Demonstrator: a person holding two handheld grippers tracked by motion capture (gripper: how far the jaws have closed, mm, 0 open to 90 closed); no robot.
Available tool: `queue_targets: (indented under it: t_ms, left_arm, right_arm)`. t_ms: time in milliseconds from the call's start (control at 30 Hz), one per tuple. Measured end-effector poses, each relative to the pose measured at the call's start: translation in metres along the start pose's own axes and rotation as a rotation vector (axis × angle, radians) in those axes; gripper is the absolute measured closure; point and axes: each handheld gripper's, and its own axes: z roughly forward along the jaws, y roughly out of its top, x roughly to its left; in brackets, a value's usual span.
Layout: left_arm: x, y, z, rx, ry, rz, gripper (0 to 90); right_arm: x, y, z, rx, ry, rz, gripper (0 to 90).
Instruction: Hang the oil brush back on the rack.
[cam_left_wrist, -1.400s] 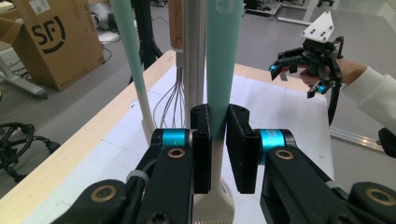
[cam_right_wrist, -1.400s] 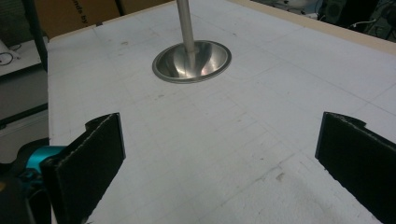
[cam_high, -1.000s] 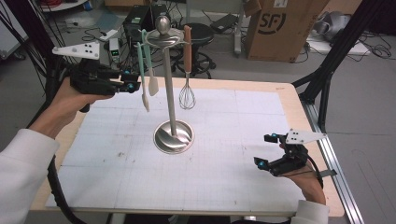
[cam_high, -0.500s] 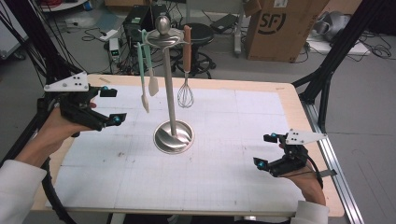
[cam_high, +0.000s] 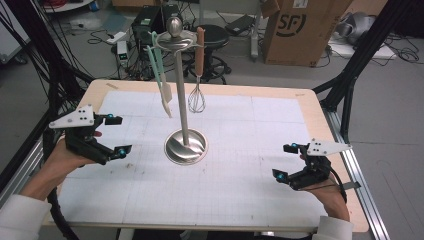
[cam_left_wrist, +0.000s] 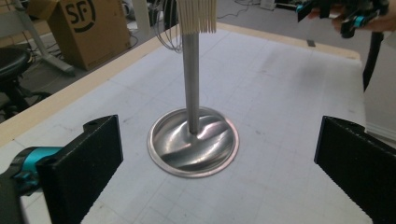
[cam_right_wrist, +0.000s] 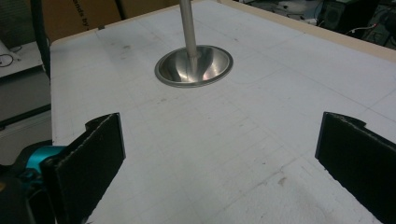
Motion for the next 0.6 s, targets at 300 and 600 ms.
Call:
queue_targets:
  t_ms: [300, 600]
  left_arm:
    - [-0.008, -0.032, -0.002, -0.025, 0.029, -0.001, 1.7]
    - [-0.009, -0.065, -0.005, -0.066, 0.020, -0.050, 1.7]
  right_arm:
    - [0.002, 0.001, 0.002, -0.008, -0.021, -0.005, 0.2]
    - [0.003, -0.001, 0.001, -0.057, -0.061, -0.003, 0.2]
